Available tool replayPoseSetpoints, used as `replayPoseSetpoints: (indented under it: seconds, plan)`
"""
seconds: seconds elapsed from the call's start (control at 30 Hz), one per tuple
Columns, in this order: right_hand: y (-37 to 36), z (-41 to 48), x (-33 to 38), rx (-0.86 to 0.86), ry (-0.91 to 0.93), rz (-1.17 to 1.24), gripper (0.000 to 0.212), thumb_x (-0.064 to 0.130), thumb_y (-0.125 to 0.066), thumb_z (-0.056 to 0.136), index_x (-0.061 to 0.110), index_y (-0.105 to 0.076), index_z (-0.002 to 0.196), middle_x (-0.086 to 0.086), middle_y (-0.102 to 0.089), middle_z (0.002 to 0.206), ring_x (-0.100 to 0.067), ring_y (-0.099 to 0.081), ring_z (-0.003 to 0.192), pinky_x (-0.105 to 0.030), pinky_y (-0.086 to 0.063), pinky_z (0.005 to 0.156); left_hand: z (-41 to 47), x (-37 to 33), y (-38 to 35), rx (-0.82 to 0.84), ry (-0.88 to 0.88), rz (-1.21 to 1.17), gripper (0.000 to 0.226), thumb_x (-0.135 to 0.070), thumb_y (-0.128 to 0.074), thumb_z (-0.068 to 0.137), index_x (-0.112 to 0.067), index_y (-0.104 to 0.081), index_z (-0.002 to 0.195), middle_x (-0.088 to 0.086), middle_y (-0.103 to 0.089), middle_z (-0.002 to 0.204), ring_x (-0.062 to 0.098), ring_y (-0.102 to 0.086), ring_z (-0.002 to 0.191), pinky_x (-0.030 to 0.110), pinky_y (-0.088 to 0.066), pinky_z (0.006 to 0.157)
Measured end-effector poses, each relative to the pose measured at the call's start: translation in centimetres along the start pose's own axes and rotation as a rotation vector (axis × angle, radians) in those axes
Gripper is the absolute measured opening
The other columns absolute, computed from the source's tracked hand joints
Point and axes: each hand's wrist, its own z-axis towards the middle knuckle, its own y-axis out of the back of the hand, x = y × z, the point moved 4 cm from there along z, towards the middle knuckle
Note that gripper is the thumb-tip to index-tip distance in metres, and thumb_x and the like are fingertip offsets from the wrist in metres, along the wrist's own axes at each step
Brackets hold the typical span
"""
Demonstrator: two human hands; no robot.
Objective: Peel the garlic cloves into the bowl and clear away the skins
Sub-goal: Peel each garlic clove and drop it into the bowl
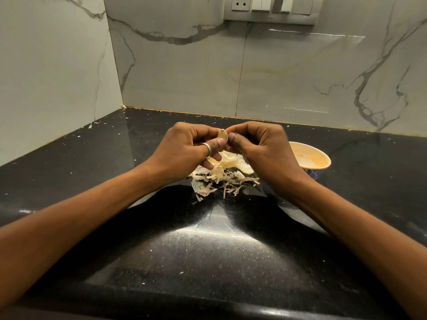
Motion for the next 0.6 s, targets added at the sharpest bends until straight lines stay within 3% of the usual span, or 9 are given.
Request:
replayPoseSetpoints:
  seconds: [0.33, 0.5, 0.6]
  plan:
    - [0.23, -0.15, 0.68, -0.015, 0.067, -0.106, 0.010, 0.015, -0.067, 0.097, 0.013, -0.077, 0.099, -0.001, -0.077, 0.085, -0.011, -0.075, 0.077, -0.041, -0.064, 0.076, -0.09, 0.09, -0.02, 0.001, -0.027, 0.064, 0.025, -0.012, -0.066, 0.095, -0.013, -0.070, 0.120, 0.010, -0.075, 0.096, 0.014, -0.065, 0.070, 0.026, -0.058, 0.059]
    - [0.25, -0.26, 0.85, -0.014, 0.128, -0.181, 0.011, 0.016, -0.067, 0.097, 0.012, -0.076, 0.098, 0.000, -0.076, 0.082, -0.012, -0.074, 0.074, -0.042, -0.063, 0.072, -0.26, -0.07, -0.08, -0.013, -0.058, 0.130, 0.026, -0.018, -0.066, 0.095, -0.018, -0.071, 0.121, -0.008, -0.075, 0.098, 0.013, -0.068, 0.067, 0.032, -0.061, 0.059]
    - [0.31, -0.30, 0.95, -0.014, 0.169, -0.214, 0.012, 0.016, -0.067, 0.097, 0.010, -0.076, 0.098, 0.000, -0.075, 0.079, -0.015, -0.073, 0.073, -0.044, -0.061, 0.070, -0.30, -0.18, -0.13, -0.006, -0.066, 0.152, 0.026, -0.019, -0.067, 0.096, -0.017, -0.071, 0.121, -0.020, -0.073, 0.086, 0.011, -0.068, 0.065, 0.033, -0.061, 0.058]
